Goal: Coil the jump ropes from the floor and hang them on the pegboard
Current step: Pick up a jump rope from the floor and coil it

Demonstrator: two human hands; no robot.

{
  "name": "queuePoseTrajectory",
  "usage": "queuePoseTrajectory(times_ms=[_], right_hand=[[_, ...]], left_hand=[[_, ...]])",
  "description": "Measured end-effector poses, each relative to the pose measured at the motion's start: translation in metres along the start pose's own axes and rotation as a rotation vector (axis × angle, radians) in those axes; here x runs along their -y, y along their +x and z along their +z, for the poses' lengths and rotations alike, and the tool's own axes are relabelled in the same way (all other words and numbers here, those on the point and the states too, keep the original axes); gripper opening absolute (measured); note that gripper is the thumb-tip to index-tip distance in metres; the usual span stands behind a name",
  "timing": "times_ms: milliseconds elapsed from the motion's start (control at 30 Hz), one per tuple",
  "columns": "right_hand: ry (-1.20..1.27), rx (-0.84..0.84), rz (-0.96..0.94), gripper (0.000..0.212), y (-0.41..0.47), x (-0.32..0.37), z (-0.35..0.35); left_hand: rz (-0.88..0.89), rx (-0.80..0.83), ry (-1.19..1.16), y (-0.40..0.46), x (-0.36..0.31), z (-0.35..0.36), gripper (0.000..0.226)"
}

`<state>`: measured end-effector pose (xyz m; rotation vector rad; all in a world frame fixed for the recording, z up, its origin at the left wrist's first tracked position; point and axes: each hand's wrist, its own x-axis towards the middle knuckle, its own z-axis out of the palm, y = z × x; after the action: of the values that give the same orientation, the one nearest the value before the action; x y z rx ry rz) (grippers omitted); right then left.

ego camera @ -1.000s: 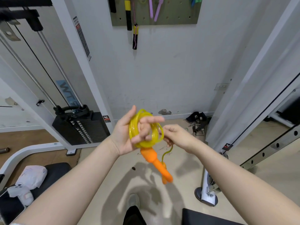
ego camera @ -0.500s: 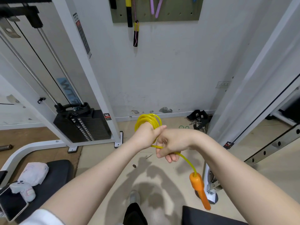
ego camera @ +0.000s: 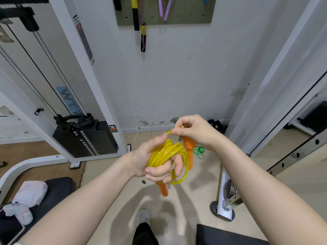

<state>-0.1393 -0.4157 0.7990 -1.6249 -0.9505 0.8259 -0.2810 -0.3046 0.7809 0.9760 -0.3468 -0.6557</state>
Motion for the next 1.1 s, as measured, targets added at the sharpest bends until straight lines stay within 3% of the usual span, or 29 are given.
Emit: queuePoseTrajectory(times_ms=[100, 200, 300, 400, 467, 500, 567, 633, 667, 700, 833, 967, 1100], right_hand=[[0.212, 0.024, 0.046, 0.019, -0.003, -0.009, 0.021], [0.44, 0.136, 0.135, 0.017, -0.009, -0.015, 0.038], [0.656, 0.326, 0.252, 0.047, -0.009, -0.019, 0.042], [0.616, 0.398, 0.185, 0.071, -0.008, -0.019, 0.041], [0.478, 0.395, 0.123, 0.062, -0.009, -0.013, 0.041], [0.392, 0.392, 0.093, 0.045, -0.01, -0.01, 0.041], [0.263, 0.319, 0.07, 0.009, -0.011, -0.002, 0.042], [0.247, 0.169, 0.101, 0.01, -0.009, 0.0, 0.044], [0.279, 0.097, 0.139, 0.013, -0.008, 0.0, 0.046], [0.317, 0.033, 0.175, 0.015, -0.006, -0.001, 0.047], [0.491, -0.087, 0.26, 0.02, -0.001, -0.003, 0.046], [0.68, -0.08, 0.338, 0.021, 0.001, -0.005, 0.044], [0.465, -0.098, 0.399, 0.021, 0.0, -0.015, 0.046]], left_hand=[[0.207, 0.041, 0.021, -0.007, -0.008, -0.001, 0.05], [0.296, 0.0, 0.052, -0.019, -0.009, -0.007, 0.041], [0.318, -0.014, 0.063, -0.024, -0.004, -0.012, 0.039], [0.333, -0.073, 0.042, -0.028, -0.002, -0.016, 0.04], [0.353, -0.15, 0.034, -0.032, -0.001, -0.02, 0.041], [0.342, -0.254, 0.035, -0.032, 0.0, -0.02, 0.041], [0.307, -0.623, 0.047, -0.03, -0.002, -0.018, 0.045], [0.316, -0.993, 0.025, -0.027, -0.005, -0.017, 0.053], [0.342, -1.088, 0.008, -0.025, -0.006, -0.018, 0.052], [0.367, -1.119, -0.01, -0.023, -0.005, -0.018, 0.052], [0.515, -0.961, 0.002, -0.014, 0.006, -0.017, 0.068], [0.445, -1.01, 0.082, -0.007, 0.013, -0.012, 0.047], [0.234, -1.25, 0.304, -0.001, 0.011, -0.002, 0.012]])
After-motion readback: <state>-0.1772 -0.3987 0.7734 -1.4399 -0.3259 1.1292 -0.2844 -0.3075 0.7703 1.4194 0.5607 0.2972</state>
